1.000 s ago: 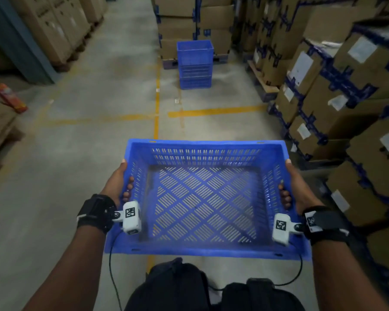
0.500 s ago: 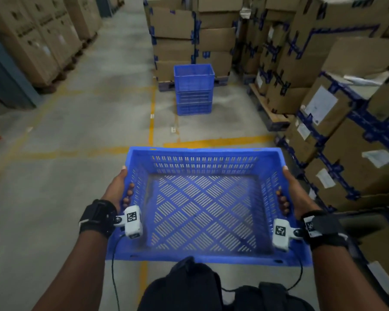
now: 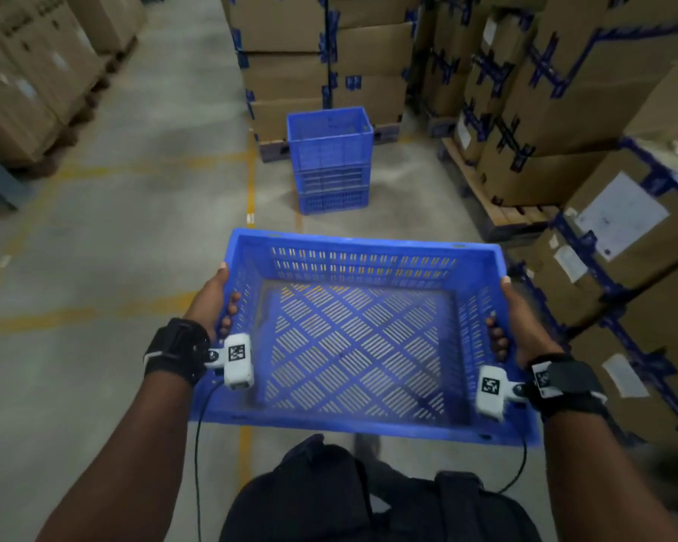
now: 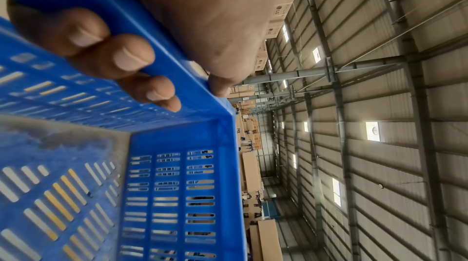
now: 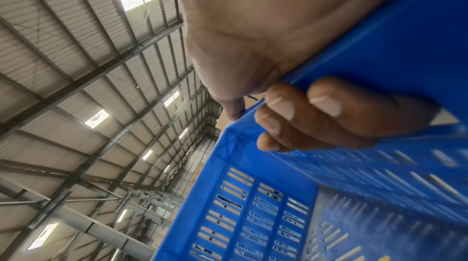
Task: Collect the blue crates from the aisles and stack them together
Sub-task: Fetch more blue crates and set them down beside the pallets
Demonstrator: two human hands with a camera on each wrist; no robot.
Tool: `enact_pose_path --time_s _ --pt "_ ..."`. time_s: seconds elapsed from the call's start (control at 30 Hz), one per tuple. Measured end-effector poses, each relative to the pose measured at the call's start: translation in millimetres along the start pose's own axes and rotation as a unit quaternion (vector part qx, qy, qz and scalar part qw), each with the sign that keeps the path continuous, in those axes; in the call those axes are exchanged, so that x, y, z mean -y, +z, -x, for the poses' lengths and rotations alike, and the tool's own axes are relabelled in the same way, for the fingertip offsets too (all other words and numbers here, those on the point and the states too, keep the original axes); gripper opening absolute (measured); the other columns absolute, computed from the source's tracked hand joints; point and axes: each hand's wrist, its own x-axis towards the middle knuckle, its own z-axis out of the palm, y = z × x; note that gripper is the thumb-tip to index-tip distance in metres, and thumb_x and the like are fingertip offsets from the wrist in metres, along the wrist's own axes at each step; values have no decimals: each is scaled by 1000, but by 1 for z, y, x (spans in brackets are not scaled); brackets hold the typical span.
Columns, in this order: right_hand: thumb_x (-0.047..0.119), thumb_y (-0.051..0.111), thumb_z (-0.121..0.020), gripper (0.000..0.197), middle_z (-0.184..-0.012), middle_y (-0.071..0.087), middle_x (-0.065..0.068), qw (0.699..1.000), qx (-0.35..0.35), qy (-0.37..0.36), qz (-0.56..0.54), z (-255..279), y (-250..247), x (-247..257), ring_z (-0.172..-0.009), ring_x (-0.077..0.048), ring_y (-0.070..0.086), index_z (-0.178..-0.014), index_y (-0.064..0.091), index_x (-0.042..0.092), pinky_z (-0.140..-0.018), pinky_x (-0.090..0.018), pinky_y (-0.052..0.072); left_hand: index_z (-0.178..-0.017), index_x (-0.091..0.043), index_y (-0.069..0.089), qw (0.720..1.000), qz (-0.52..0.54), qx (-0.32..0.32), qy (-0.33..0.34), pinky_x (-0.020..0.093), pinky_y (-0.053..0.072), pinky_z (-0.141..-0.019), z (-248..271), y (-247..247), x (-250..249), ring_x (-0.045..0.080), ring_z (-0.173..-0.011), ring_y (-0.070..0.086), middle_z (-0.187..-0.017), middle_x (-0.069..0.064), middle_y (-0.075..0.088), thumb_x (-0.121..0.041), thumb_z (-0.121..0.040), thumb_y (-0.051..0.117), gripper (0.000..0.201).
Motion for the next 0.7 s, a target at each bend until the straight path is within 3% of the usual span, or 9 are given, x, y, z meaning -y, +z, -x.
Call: enact_pose_path --time_s 0.17,0.37,0.7 --pt "96 37 -71 80 -50 27 1 999 24 -14 27 -95 22 124 -43 -16 19 -64 43 17 -44 -25 16 -70 -21 45 999 32 -6 -8 14 15 -37 -81 26 -81 11 -32 20 -49 -4 34 -80 -90 34 63" --pt "98 37 -66 80 -50 26 1 997 52 -22 50 -200 73 248 -40 -15 19 -64 42 18 -40 -21 16 -72 -19 47 998 53 -38 -10 15 18 -38 -183 35 -162 13 -33 21 -50 -2 35 -82 -88 32 67" --pt "94 34 -75 79 -47 29 1 999 46 -10 26 -387 163 433 -39 -15 21 -67 43 16 -39 -20 18 -75 -18 49 999 1 -36 8 18 21 -43 -421 67 -345 14 -37 23 -54 0 37 -83 -88 30 69"
